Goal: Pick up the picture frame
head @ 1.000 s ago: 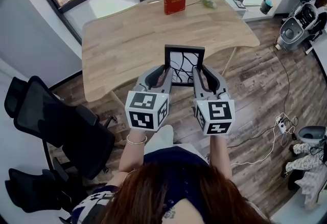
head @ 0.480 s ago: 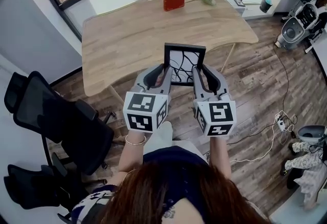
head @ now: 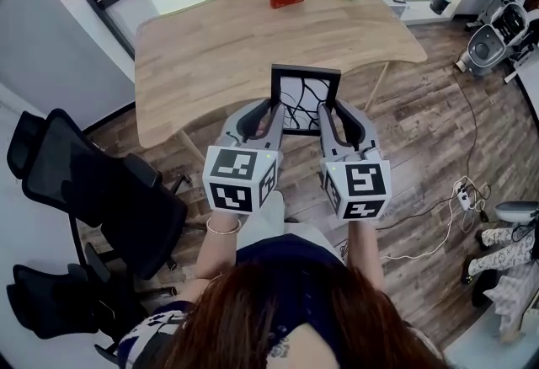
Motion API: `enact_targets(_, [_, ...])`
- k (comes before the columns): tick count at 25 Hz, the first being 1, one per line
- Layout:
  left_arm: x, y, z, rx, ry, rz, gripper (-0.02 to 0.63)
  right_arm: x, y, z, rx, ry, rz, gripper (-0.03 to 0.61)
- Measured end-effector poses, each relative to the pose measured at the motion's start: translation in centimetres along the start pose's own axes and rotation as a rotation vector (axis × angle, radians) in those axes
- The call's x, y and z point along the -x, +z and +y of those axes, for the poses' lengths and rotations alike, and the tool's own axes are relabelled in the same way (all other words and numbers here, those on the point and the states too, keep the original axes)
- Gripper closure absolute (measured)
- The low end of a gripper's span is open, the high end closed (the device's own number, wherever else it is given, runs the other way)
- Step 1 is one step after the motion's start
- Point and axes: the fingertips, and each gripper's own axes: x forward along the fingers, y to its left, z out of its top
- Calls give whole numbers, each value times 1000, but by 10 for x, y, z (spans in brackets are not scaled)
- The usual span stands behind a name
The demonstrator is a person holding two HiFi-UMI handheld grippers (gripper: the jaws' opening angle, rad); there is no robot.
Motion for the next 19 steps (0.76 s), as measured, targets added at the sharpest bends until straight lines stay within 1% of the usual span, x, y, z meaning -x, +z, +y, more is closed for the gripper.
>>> enact_targets(19, [-15, 4, -1, -19, -17, 5, 529, -7, 2, -12, -11, -23, -6, 502])
